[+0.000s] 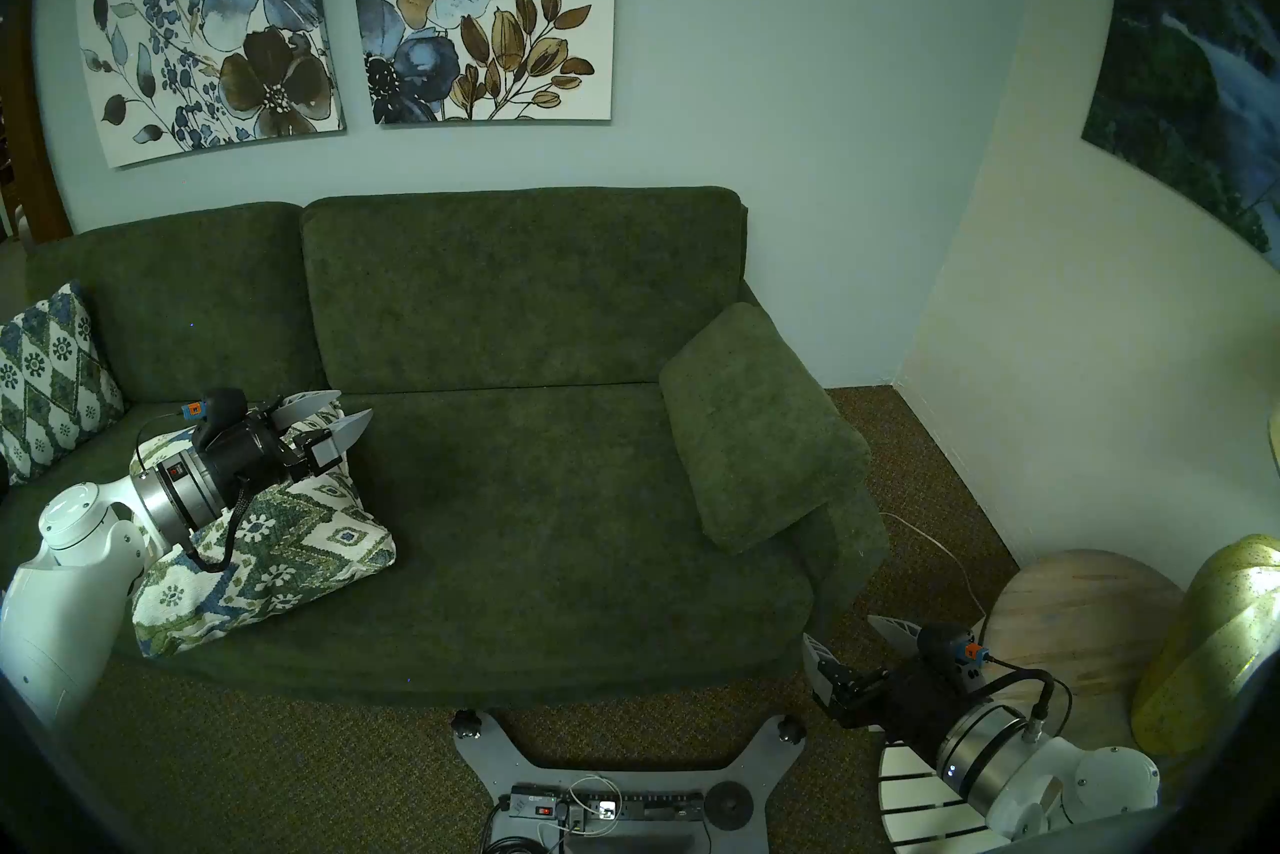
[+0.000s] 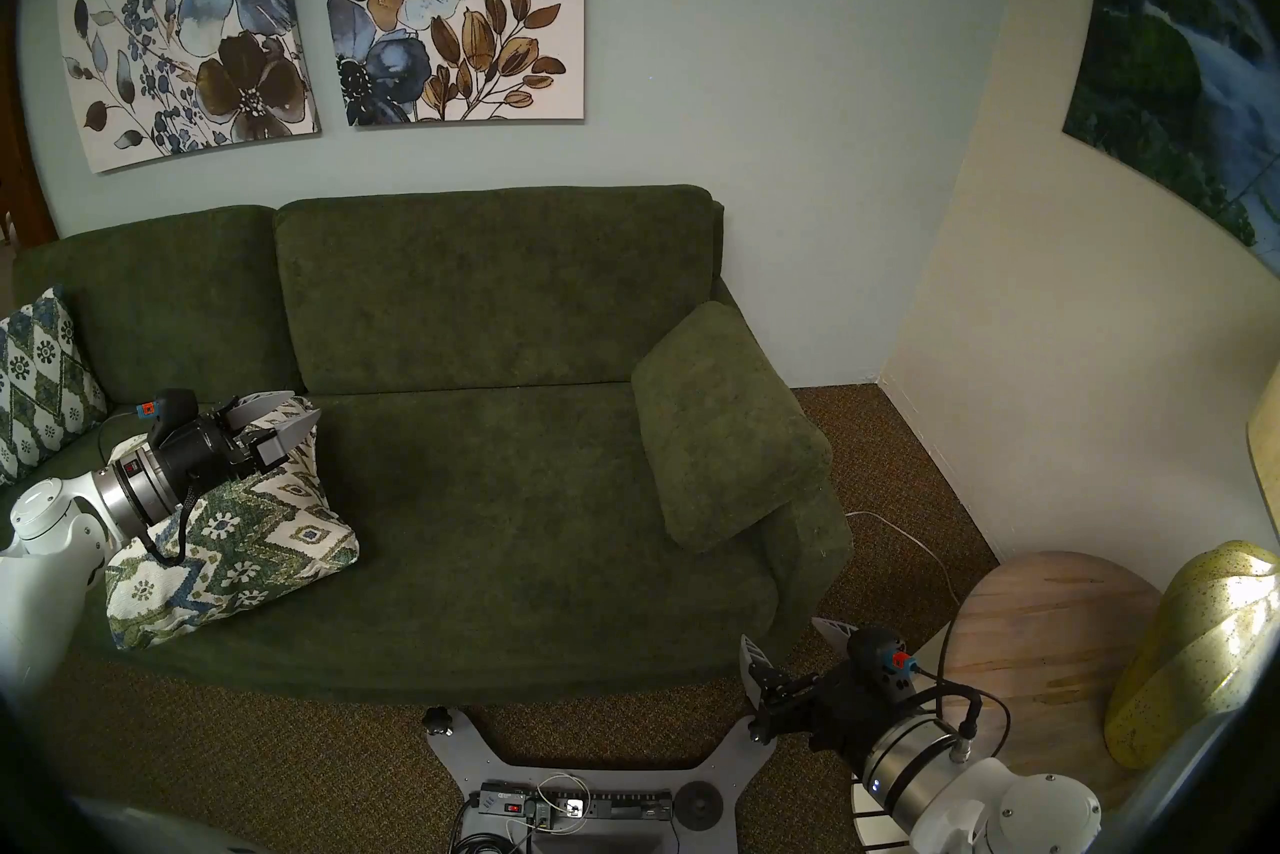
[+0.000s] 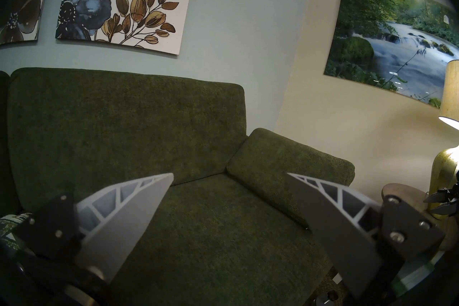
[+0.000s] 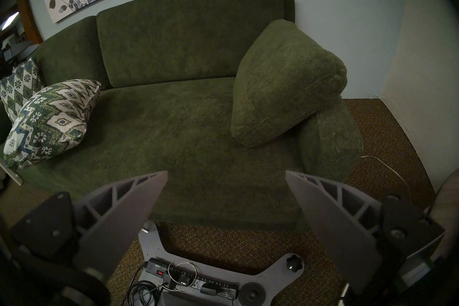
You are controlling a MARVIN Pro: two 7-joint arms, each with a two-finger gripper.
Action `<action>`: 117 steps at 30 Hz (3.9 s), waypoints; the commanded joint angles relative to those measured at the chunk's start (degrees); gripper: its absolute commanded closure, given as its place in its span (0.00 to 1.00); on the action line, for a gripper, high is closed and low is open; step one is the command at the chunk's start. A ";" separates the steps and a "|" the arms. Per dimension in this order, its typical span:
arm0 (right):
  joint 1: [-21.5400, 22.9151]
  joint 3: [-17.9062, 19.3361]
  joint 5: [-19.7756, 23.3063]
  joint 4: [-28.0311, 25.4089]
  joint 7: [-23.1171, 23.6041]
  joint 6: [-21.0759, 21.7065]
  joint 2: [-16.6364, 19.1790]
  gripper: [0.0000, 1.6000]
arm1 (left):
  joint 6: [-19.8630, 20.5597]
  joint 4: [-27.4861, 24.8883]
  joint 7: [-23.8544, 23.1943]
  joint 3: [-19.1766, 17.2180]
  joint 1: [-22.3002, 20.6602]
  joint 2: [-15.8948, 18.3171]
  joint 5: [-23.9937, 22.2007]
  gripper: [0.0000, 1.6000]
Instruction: Fix throw pillow on sofa
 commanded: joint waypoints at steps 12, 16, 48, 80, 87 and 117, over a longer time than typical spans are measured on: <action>0.09 0.01 0.01 -0.48 0.14 -0.05 0.01 0.00 | 5.01 1.33 -3.47 -13.89 5.11 1.89 -3.71 0.00; 0.10 0.02 0.00 -0.50 0.18 -0.03 -0.01 0.00 | 4.84 5.11 -4.58 -14.61 4.70 2.41 -3.05 0.00; 0.17 0.08 -0.14 -0.48 0.34 -0.04 -0.18 0.00 | 2.84 28.30 -25.43 -29.00 13.45 5.62 0.87 0.00; 0.24 0.14 -0.26 -0.48 0.51 -0.04 -0.34 0.00 | -7.82 53.82 -22.12 -12.48 0.82 11.96 10.01 0.00; 0.26 0.15 -0.29 -0.48 0.55 -0.04 -0.38 0.00 | -11.53 57.95 -21.07 -7.18 -3.94 11.76 12.57 0.00; 0.33 0.21 -0.41 -0.47 0.71 -0.04 -0.54 0.00 | -9.45 69.73 -13.36 10.19 -22.17 11.19 21.77 0.00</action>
